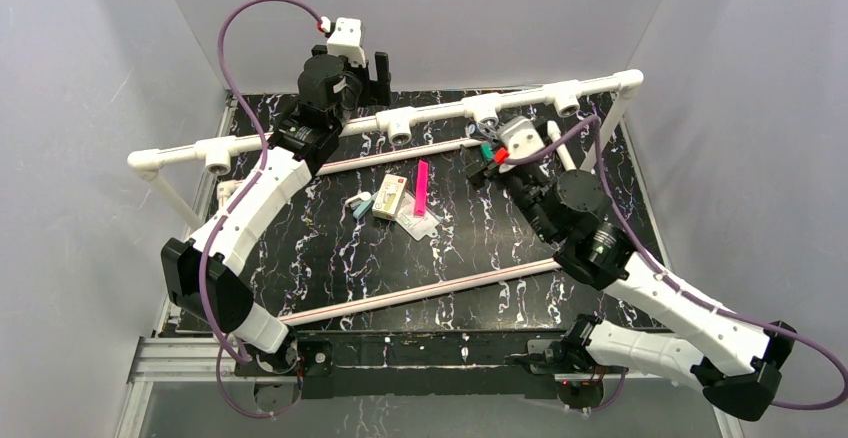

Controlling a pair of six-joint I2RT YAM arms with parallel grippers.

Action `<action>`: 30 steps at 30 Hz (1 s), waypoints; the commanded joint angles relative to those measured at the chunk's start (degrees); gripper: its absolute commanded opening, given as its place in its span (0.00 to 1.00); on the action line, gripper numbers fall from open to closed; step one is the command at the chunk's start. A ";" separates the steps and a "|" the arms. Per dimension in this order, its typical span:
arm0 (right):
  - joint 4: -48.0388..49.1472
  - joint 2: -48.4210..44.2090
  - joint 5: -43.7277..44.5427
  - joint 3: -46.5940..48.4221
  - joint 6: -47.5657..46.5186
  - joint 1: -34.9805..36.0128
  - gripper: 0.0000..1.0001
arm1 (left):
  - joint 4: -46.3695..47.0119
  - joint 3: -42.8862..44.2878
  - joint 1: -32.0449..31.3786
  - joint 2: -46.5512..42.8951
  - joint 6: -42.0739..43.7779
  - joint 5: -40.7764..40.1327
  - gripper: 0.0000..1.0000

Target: Install the water faucets

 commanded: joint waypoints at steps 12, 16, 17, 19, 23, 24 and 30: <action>11.87 5.39 3.52 0.87 -19.49 -0.18 0.50 | -8.93 -3.96 -0.44 3.83 0.36 -0.14 0.80; 12.87 5.11 4.76 0.20 -17.69 -0.18 0.11 | -8.93 -3.95 -0.44 4.18 0.36 -0.08 0.80; 13.39 4.89 5.23 -0.17 -17.05 -0.18 0.01 | -8.91 -3.92 -0.44 4.29 0.36 -0.09 0.80; 14.29 4.46 6.95 -1.06 -15.03 -0.18 0.01 | -8.92 -3.83 -0.44 4.47 0.36 0.01 0.80; 17.04 3.38 10.77 -3.56 -8.48 -0.21 0.01 | -8.93 -3.82 -0.44 4.60 0.36 0.03 0.80; 17.79 3.01 11.71 -4.30 -6.80 -0.25 0.01 | -8.93 -3.83 -0.44 4.54 0.36 0.01 0.81; 17.84 2.26 13.74 -4.60 -0.44 -0.92 0.01 | -8.95 -3.71 -0.44 4.43 0.28 0.13 0.81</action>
